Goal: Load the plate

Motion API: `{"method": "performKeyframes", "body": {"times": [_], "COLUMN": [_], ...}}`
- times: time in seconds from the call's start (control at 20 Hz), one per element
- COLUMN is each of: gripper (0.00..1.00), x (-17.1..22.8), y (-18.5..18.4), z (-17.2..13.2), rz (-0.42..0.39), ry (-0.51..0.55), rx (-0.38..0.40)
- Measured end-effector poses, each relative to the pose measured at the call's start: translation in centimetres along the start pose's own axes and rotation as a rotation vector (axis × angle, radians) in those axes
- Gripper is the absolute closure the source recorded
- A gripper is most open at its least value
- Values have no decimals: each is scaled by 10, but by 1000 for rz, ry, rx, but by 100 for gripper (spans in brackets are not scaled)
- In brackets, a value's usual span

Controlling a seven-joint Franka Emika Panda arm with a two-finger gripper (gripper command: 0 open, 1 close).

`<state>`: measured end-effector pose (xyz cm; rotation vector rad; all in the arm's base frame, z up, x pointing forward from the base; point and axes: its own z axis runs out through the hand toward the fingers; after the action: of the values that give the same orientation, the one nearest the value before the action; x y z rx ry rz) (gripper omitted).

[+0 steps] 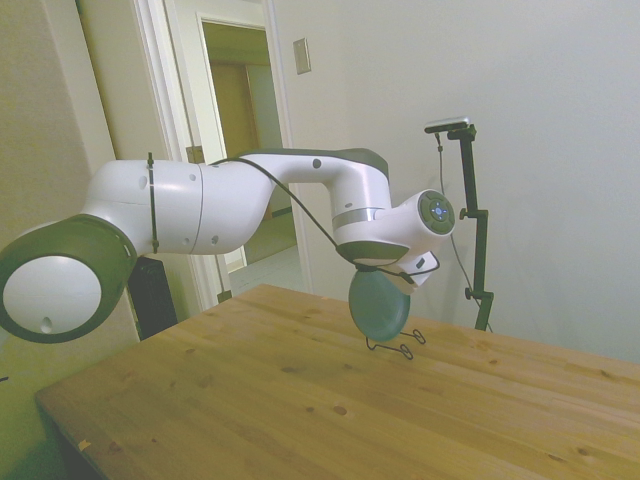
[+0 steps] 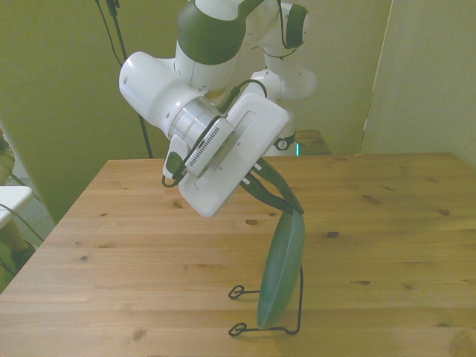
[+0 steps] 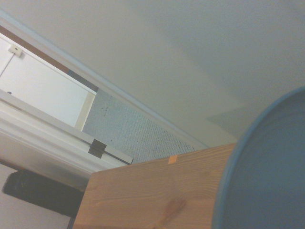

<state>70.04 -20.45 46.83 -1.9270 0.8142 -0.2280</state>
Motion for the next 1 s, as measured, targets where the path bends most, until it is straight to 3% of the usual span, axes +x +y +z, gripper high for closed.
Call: {"method": "performKeyframes", "body": {"times": [0.45,1.0], "gripper": [100,100], "x": [1,10], "y": [-6,5], "z": [18,7], "rz": [-13,8], "ry": [-23,-7], "rx": [14,24]}}
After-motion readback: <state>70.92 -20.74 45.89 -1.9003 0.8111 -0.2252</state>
